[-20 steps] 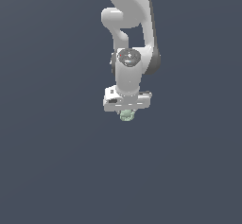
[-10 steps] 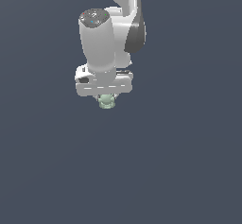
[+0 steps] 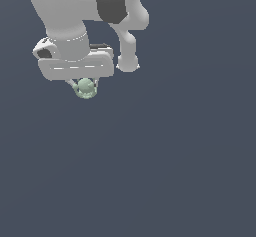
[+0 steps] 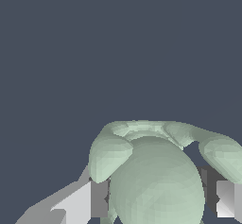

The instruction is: Pick up the object and move it to a goal position.

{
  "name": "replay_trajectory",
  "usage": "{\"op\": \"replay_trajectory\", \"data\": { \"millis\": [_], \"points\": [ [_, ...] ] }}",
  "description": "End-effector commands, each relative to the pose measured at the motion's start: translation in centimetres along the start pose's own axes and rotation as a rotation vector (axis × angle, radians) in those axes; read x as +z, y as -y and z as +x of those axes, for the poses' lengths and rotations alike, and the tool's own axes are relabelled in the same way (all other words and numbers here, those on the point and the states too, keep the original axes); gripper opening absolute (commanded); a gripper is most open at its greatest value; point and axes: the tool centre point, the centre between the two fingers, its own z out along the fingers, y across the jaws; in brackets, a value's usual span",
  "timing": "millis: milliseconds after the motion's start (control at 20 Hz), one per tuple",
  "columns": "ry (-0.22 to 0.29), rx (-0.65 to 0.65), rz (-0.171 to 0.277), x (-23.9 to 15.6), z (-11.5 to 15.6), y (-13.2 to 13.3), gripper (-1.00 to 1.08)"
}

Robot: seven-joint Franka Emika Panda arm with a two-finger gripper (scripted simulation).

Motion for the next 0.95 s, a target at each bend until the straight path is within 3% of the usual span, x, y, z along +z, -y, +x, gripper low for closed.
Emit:
{"op": "replay_trajectory", "data": {
  "millis": [0,450,900],
  "points": [
    [0.001,-0.001,0.0,-2.0,-0.2,-1.7,-1.0],
    [0.002,-0.001,-0.001,-6.3,-0.3,-5.5,-1.0],
    [0.002,-0.001,-0.002,-7.3,-0.2,-6.4,-1.0]
  ]
}}
